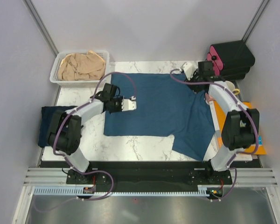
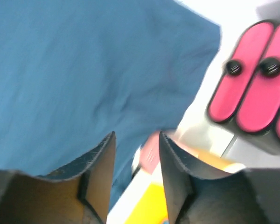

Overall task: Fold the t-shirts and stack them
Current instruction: Flatten out the tshirt

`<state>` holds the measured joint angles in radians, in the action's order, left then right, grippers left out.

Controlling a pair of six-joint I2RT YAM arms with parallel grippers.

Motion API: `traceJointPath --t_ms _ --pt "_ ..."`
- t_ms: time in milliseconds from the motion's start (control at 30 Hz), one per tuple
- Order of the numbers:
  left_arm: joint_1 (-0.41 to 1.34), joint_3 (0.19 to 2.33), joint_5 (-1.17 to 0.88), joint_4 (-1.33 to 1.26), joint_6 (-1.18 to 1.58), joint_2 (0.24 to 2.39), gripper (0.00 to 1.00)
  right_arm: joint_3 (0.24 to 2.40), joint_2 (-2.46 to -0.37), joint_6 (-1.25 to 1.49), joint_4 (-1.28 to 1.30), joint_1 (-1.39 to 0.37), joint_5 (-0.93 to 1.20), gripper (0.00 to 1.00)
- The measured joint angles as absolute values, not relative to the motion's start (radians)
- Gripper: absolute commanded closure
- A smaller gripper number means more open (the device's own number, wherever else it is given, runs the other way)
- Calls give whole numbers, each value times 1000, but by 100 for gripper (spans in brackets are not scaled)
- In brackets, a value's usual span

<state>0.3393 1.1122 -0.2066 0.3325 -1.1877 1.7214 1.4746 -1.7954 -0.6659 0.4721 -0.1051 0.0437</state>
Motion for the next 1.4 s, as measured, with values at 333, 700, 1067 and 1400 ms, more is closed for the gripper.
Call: traceJointPath --t_ms 333,700,1067,1400 --pt "342 802 -239 378 -1283 1439 52 1045 -1375 -913 655 -196 99 48" --pt "342 877 -207 277 -1261 1659 98 1050 -1432 -889 664 -212 91 60" --pt "282 821 -159 211 -1317 1634 98 1073 -1431 -928 670 -212 74 51" --pt "235 801 -138 248 -1341 1598 55 1082 -1399 -1050 852 -264 100 39"
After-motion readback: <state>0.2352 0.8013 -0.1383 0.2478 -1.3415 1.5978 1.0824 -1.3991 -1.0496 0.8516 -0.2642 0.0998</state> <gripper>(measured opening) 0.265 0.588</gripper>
